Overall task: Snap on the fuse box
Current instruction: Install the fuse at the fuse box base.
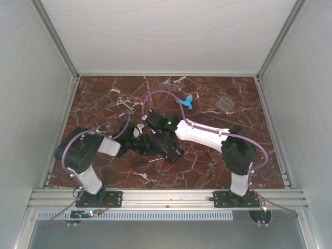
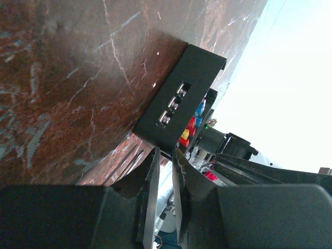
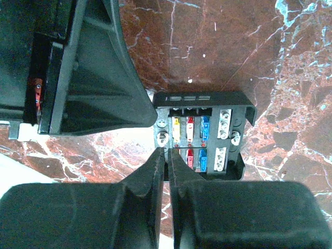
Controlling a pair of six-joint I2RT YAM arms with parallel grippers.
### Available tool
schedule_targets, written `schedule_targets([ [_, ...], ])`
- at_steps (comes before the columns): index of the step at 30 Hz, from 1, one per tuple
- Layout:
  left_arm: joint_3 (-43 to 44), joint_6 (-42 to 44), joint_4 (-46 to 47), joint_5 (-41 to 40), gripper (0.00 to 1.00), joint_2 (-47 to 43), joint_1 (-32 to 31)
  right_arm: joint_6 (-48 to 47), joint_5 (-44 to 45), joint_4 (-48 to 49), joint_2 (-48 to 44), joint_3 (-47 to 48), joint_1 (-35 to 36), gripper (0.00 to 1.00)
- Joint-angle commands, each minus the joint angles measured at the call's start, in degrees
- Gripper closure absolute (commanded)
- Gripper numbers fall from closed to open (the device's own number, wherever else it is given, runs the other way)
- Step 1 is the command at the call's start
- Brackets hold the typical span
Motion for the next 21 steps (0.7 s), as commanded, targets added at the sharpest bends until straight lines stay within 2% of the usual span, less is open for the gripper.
schedule_targets([
  [1, 0.98, 1.02, 0.00, 0.04, 0.85, -1.71, -0.38, 1.14, 1.66, 0.84, 0.42, 1.33, -0.25, 0.96],
  [21, 1.61, 1.07, -0.04, 0.48, 0.85, -1.28, -0.47, 1.79, 2.30, 1.05, 7.47, 1.87, -1.16, 1.00],
])
